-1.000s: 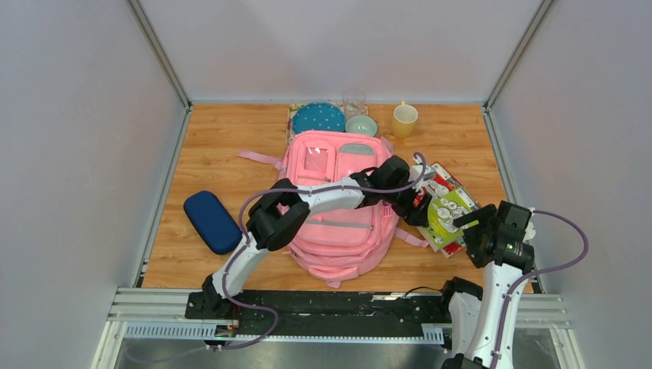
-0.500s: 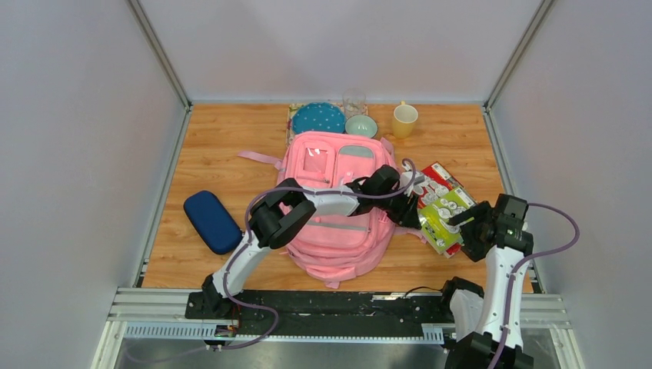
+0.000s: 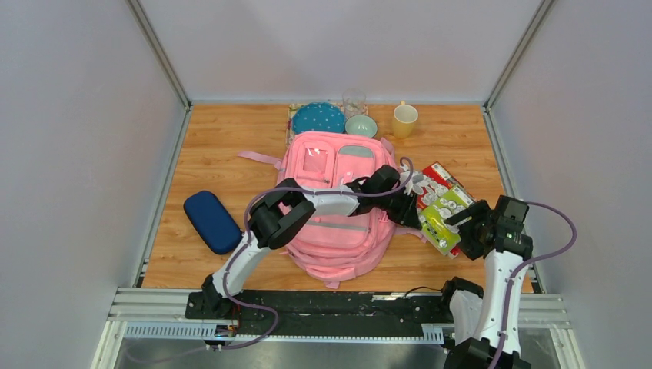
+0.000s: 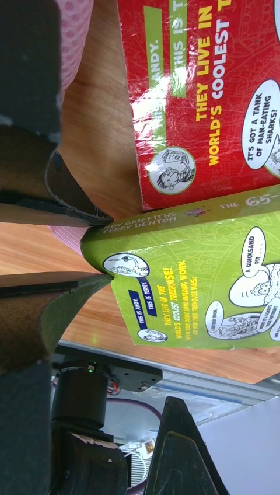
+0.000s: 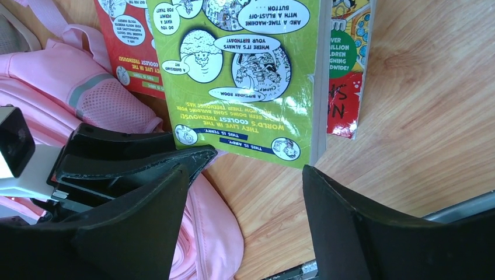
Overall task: Pack the student bag
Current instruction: Adjust the book at the center of the board.
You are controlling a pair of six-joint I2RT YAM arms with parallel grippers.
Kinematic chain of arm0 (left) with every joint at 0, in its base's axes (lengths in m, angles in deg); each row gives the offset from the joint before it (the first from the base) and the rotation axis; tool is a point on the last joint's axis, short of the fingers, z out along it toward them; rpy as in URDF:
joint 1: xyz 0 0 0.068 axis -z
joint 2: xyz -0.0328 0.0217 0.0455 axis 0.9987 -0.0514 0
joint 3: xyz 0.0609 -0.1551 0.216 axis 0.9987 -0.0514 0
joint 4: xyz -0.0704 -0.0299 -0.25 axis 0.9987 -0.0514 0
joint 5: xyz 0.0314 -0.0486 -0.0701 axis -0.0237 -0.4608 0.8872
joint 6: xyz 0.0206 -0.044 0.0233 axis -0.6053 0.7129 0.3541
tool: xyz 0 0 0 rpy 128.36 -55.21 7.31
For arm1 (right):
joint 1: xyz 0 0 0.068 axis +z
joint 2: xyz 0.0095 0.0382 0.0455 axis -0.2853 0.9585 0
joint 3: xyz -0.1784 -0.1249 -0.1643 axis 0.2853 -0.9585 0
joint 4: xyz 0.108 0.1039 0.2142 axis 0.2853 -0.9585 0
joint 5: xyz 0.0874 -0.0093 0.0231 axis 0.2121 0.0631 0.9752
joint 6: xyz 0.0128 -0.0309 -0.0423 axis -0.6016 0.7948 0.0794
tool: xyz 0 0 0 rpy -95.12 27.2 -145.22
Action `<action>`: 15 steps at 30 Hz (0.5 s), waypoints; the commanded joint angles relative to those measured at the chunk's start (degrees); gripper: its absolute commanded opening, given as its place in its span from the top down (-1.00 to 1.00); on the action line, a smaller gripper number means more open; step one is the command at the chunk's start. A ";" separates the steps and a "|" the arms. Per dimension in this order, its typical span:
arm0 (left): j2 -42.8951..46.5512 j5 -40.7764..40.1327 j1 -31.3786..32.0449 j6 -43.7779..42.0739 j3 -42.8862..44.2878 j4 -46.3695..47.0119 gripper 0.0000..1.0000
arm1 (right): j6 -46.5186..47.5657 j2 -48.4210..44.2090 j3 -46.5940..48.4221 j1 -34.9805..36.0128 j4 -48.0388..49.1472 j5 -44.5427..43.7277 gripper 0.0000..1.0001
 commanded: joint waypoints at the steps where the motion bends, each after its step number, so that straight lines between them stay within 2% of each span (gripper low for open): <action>1: 5.87 -3.18 0.20 -1.10 -0.40 -3.13 1.00 | 1.34 -1.26 0.27 -0.29 1.83 2.40 -0.50; 10: 18.17 -7.30 0.20 -8.74 -3.11 -8.32 1.00 | -0.67 -4.69 3.08 -0.29 0.69 5.57 -0.55; 15: 27.66 -12.75 0.20 -9.10 -15.05 -8.23 1.00 | -1.91 -7.23 1.68 -0.29 0.77 11.27 -0.56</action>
